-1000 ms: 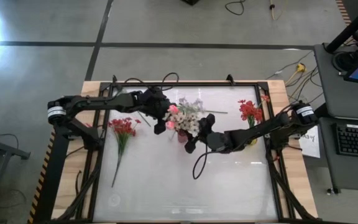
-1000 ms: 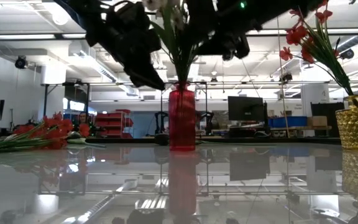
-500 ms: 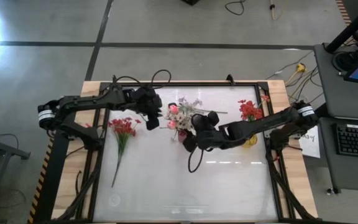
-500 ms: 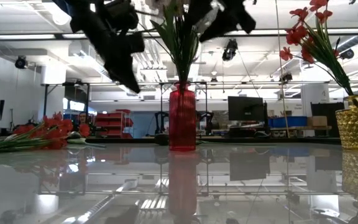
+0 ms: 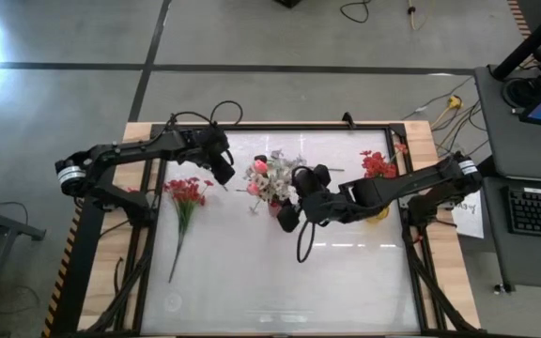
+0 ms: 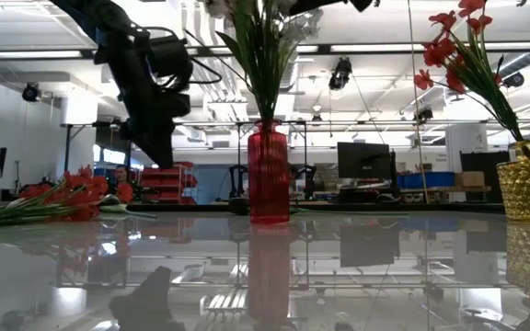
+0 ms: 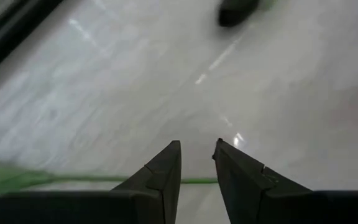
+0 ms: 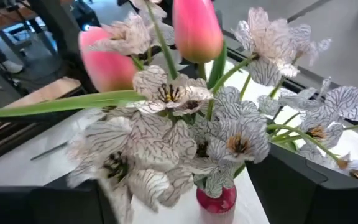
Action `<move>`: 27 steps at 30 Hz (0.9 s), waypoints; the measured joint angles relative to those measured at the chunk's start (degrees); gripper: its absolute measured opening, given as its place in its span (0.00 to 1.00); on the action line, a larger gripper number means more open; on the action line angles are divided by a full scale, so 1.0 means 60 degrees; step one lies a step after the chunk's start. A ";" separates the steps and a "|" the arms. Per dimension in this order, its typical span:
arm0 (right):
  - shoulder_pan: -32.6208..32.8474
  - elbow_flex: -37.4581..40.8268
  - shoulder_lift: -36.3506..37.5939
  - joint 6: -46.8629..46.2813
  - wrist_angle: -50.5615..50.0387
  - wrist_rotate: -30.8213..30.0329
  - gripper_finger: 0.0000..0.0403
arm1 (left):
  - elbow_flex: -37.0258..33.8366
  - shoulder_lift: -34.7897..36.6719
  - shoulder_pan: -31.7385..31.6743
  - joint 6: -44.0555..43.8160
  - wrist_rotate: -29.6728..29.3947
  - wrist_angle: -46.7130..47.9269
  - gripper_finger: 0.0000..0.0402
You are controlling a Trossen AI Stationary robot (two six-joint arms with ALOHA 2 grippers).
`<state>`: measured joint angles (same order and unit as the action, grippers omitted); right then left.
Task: Sort flowers into vase by color
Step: Put the white flowers into the red vase
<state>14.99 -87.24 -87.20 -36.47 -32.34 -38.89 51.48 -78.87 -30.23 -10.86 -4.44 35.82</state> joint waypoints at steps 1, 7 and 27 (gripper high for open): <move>0.0044 -0.0078 0.0000 0.0001 -0.0089 0.0009 0.68 | -0.0024 0.0000 -0.0002 -0.0137 -0.0258 -0.0019 0.21; 0.0260 -0.0495 0.0018 -0.0043 -0.0415 0.0083 0.68 | -0.0029 0.0011 -0.0006 -0.0377 -0.0902 -0.0195 0.21; 0.0255 -0.0585 0.0040 -0.1417 -0.4306 0.1737 0.65 | -0.0044 0.0018 -0.0750 -0.0024 -0.0931 -0.0365 0.21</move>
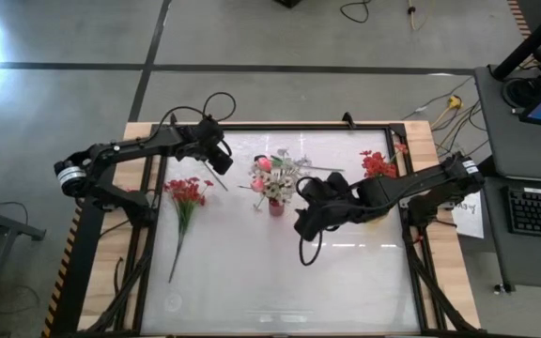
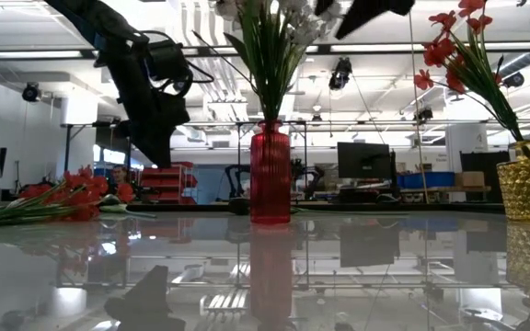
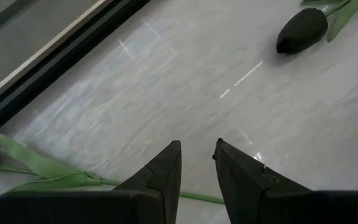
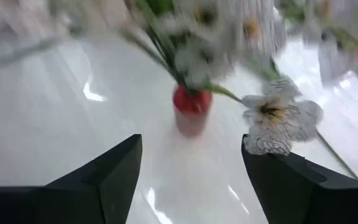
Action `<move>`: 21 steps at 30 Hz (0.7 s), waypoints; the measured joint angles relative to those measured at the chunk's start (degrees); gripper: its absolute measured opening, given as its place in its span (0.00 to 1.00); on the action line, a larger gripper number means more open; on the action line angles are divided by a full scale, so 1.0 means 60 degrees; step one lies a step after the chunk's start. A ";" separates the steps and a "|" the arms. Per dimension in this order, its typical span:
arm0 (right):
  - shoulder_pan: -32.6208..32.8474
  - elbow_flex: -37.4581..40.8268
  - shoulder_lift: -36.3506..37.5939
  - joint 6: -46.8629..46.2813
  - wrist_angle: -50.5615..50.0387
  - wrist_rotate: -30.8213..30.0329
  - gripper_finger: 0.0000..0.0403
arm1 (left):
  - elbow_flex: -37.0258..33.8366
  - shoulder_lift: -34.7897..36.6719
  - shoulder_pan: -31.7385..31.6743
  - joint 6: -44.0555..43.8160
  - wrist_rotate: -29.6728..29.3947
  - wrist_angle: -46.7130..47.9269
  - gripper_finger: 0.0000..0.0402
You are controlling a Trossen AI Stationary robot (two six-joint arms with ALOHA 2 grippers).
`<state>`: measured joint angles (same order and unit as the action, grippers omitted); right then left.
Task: Sort flowers into vase by color
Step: Put the white flowers into the red vase, then put the left black flower into the yellow vase
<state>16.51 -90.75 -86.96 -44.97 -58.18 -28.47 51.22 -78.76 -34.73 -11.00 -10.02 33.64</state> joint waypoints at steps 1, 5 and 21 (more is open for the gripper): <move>0.0000 0.0002 0.0000 -0.0105 -0.0275 0.0089 0.64 | 0.0000 0.0000 0.0001 0.0000 0.0000 -0.0002 0.21; 0.0000 0.0009 -0.0004 -0.0625 -0.1271 0.0497 0.59 | -0.0094 0.0000 -0.0125 -0.0459 -0.0192 -0.0097 0.21; -0.0033 0.0068 -0.0015 -0.0790 -0.1471 0.0820 0.54 | -0.1383 0.0000 -0.1010 -0.5959 -0.3249 0.0145 0.21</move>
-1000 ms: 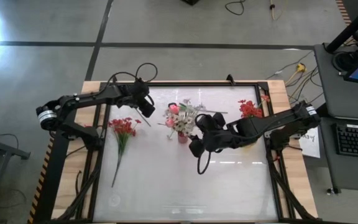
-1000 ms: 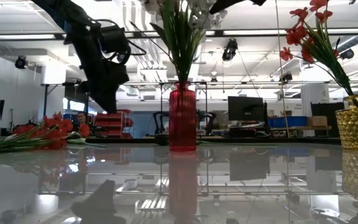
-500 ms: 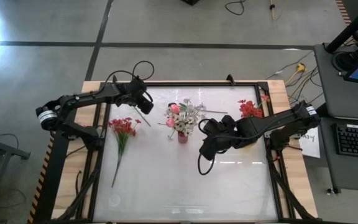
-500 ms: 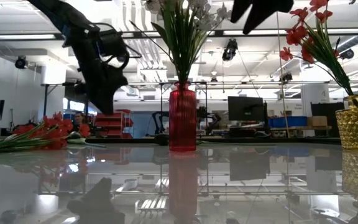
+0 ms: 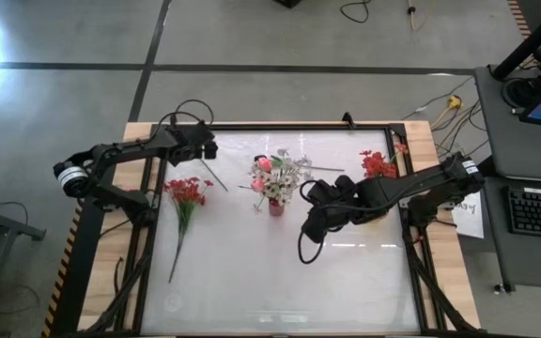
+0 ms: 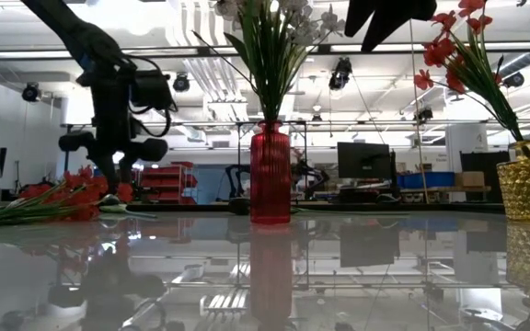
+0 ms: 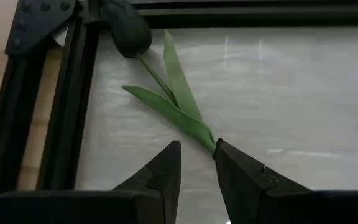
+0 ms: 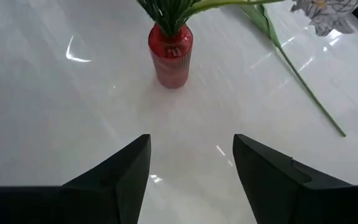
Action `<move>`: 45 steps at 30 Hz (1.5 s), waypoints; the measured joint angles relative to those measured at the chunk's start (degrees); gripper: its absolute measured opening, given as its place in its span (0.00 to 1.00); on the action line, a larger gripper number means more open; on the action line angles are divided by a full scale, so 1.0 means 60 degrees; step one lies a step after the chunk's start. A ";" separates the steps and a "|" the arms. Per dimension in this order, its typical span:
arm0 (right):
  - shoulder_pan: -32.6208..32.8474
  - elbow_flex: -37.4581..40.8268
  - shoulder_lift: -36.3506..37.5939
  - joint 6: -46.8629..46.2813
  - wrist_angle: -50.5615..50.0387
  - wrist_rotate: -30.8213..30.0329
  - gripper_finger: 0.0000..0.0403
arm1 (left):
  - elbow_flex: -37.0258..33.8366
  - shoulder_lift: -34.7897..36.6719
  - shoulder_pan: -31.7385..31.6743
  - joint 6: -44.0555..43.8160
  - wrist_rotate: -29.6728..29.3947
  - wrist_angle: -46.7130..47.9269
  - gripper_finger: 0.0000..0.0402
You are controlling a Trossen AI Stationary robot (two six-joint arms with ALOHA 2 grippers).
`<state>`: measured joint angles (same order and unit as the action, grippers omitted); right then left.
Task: Sort flowers into vase by color
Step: Put the left black flower into the yellow vase
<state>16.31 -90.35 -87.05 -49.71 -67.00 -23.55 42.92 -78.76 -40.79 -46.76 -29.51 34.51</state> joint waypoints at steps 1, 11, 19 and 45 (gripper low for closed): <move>-0.0014 0.0000 0.0000 0.0010 -0.0002 0.0002 0.54 | 0.0002 0.0000 -0.0002 -0.0241 -0.0015 -0.0053 0.21; -0.0032 0.0004 0.0000 -0.0354 0.0011 0.0002 0.54 | -0.0280 -0.0971 -0.0520 -0.1233 0.0114 -0.0971 0.21; -0.0002 0.0004 -0.0004 -0.0545 0.0011 0.0001 0.54 | -0.0312 -0.1574 -0.0975 -0.1350 0.0753 -0.2173 0.29; 0.0112 0.0004 -0.0004 -0.0631 0.0006 0.0000 0.54 | 0.0414 -0.2882 -0.1076 -0.2376 -0.0023 -0.1480 0.34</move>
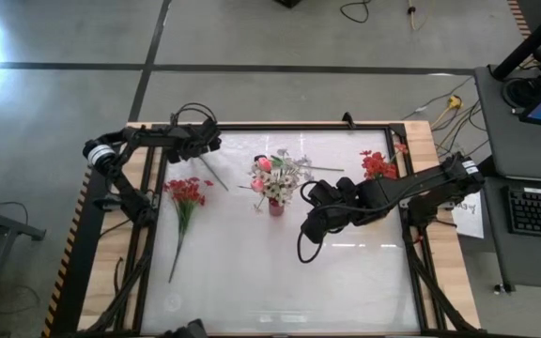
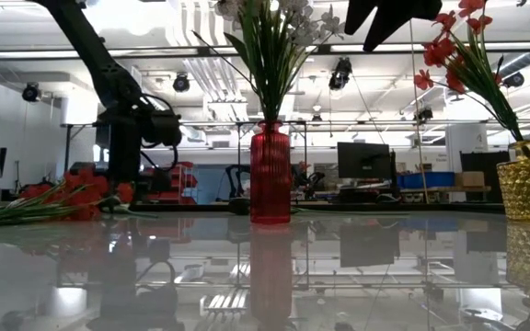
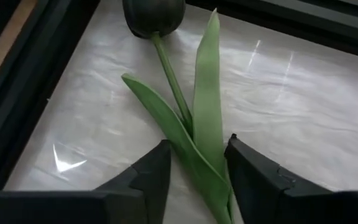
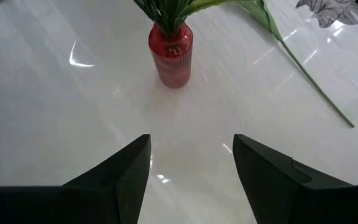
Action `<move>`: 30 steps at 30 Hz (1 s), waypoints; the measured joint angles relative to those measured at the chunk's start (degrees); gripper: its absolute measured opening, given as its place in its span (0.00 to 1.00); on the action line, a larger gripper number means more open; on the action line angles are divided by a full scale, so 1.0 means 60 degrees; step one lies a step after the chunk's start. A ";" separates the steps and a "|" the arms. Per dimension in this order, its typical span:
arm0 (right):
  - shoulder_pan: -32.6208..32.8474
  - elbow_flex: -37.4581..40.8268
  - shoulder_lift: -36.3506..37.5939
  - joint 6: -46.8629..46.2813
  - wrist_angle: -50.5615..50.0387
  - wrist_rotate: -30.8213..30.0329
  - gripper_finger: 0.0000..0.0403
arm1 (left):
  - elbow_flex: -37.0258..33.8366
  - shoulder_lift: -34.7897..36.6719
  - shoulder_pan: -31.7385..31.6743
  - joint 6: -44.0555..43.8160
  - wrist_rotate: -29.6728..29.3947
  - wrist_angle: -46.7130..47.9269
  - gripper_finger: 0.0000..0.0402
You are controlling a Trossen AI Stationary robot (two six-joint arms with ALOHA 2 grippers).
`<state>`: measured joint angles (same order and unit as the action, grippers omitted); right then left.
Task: Sort flowers into vase by color
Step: Put the left black flower into the yellow vase
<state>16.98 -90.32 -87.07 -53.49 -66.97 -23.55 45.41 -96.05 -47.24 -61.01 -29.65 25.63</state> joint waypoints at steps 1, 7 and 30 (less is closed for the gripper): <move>0.0000 0.0000 0.0000 -0.0001 -0.0001 0.0000 0.54 | -0.0004 0.0007 -0.0004 -0.0032 0.0059 -0.0022 0.31; 0.0006 0.0000 0.0000 -0.0085 0.0004 0.0006 0.54 | -0.0022 -0.0020 0.0033 -0.0387 0.0357 -0.0116 0.09; 0.0235 -0.3308 0.0015 0.4206 0.3270 -0.0456 0.54 | -0.0237 0.6390 0.2034 0.6322 0.3752 -0.3821 0.00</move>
<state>18.39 -110.17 -86.98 -28.26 -47.35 -26.29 43.99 -57.71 -35.04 -23.08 -7.14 2.70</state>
